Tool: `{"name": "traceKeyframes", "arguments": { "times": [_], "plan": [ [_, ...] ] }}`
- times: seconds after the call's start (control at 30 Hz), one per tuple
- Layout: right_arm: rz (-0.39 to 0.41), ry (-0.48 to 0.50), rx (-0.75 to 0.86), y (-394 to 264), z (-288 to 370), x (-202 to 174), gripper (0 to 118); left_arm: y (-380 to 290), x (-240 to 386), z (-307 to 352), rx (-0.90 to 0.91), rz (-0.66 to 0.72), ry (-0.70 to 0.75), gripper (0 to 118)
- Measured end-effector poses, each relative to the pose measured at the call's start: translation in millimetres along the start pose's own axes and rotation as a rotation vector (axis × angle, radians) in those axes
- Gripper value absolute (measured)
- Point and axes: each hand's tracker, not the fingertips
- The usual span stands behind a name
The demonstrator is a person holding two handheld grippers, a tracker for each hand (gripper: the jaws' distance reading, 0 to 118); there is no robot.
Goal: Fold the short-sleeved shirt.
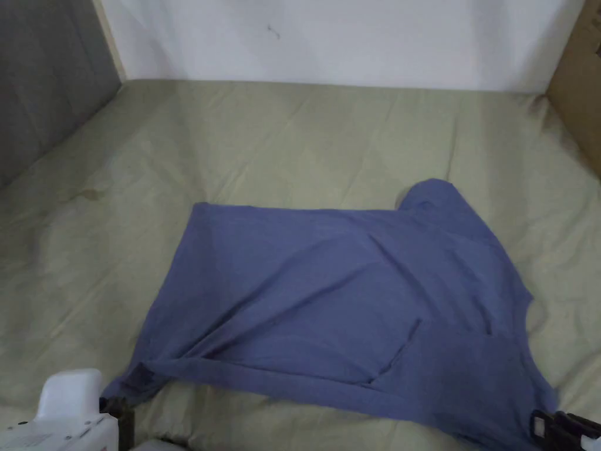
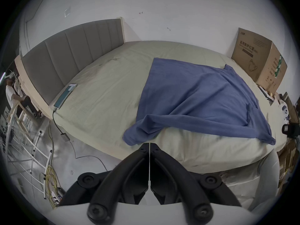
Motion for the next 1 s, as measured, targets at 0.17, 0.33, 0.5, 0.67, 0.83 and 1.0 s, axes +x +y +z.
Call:
{"name": "traceKeyframes", "arguments": {
  "times": [0.17,0.33,0.5,0.67,0.83,1.0],
  "plan": [
    [-0.063,0.001,-0.034,-6,-8,13,0,26,-14,-28,0.032,0.002,0.024,82],
    [-0.133,-0.036,-0.066,-14,-15,28,0,38,-22,-77,-0.053,0.057,-0.019,45],
    [-0.138,-0.087,-0.112,-22,-20,28,13,26,-23,-92,-0.115,0.107,-0.073,0],
    [-0.084,-0.154,-0.123,-21,-32,33,75,29,-24,-74,-0.081,0.109,-0.072,0],
    [-0.095,-0.086,-0.203,-18,-52,32,65,27,-25,-74,-0.087,0.127,-0.074,0],
    [-0.013,-0.127,-0.192,-20,-51,14,6,25,-21,-70,-0.094,0.121,-0.065,0]
  ]
}}
